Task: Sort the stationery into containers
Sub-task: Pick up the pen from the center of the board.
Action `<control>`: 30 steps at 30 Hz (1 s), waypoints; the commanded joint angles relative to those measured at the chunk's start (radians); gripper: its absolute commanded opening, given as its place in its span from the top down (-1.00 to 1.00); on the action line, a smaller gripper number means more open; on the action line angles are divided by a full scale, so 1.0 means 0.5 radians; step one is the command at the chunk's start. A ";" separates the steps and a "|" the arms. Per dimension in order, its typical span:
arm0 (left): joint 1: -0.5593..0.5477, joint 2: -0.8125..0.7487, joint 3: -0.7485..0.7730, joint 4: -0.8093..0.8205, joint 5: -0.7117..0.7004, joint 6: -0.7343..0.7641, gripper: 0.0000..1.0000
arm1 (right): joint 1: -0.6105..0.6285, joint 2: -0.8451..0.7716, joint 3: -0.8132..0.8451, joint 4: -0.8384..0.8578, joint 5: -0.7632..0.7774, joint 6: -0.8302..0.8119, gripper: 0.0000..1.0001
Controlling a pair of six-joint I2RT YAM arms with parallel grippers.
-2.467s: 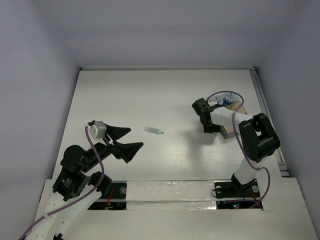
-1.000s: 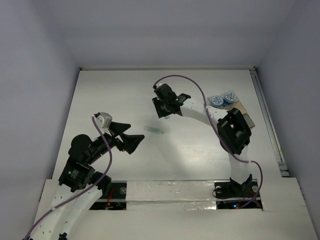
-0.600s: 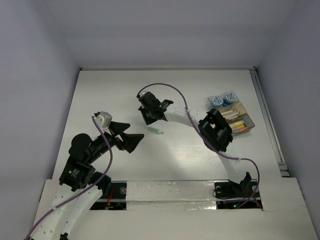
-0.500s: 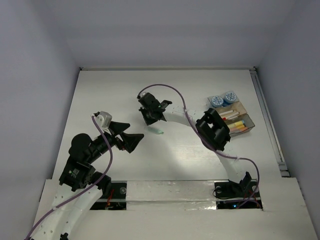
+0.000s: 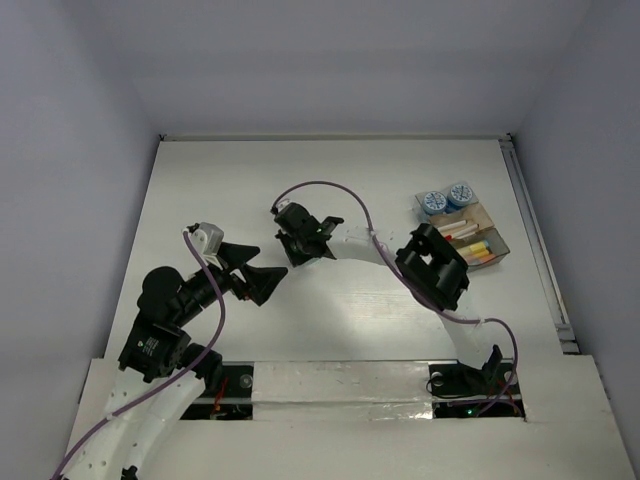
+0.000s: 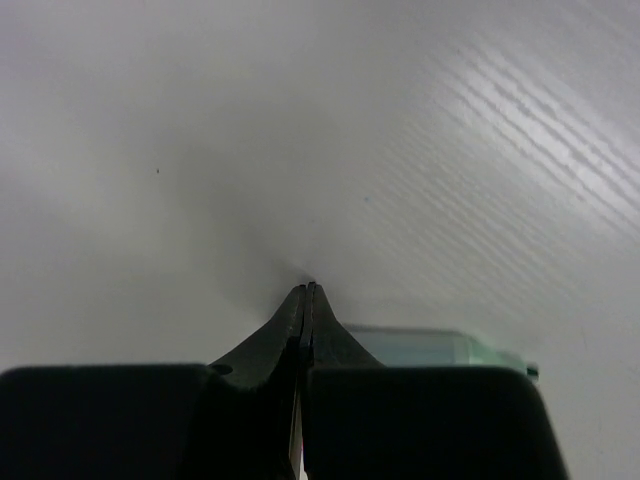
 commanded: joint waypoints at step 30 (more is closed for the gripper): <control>0.032 0.020 0.019 0.112 0.040 0.025 -0.98 | -0.085 -0.281 0.048 -0.261 -0.353 -0.810 -0.24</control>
